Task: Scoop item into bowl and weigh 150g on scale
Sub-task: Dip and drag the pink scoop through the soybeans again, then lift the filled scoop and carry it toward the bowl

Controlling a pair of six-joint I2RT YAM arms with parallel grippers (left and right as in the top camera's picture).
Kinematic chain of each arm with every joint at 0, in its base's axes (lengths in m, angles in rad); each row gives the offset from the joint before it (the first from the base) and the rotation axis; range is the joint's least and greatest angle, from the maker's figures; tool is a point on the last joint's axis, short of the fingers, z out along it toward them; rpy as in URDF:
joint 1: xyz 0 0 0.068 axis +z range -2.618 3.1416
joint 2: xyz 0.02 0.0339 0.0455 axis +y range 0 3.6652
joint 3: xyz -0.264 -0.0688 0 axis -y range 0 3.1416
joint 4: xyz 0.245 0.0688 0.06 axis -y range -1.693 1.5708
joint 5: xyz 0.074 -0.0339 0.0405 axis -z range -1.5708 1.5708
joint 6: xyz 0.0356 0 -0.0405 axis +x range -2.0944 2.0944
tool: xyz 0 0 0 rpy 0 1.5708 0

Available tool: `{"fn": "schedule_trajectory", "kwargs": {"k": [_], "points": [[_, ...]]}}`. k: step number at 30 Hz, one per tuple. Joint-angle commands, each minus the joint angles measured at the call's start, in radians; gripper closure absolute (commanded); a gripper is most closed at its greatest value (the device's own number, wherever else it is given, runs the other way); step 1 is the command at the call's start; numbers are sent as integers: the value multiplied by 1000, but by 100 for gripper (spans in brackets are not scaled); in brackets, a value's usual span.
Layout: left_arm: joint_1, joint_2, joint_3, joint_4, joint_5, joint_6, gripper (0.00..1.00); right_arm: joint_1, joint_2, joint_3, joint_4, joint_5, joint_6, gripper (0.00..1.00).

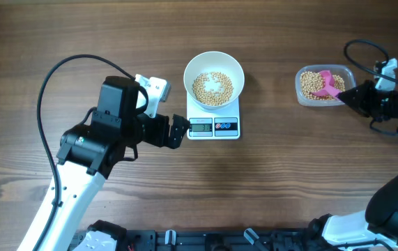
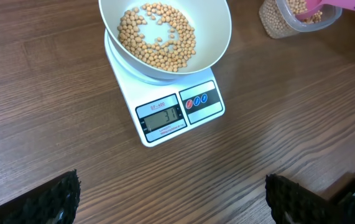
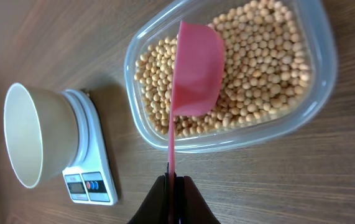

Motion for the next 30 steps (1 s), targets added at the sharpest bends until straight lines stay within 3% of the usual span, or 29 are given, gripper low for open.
{"fn": "schedule_trajectory", "kwargs": {"k": [1,7,19,30], "points": [[6,-6,0,0,9,-5,0,-28,38,-6,-1,-69,55,96],[6,-6,0,0,9,-5,0,-93,48,-6,-4,-239,54,96],[6,-6,0,0,8,-5,0,-220,48,-6,-54,-316,49,96],[6,-6,0,0,9,-5,0,-231,48,-6,-129,-439,-48,96]]}}
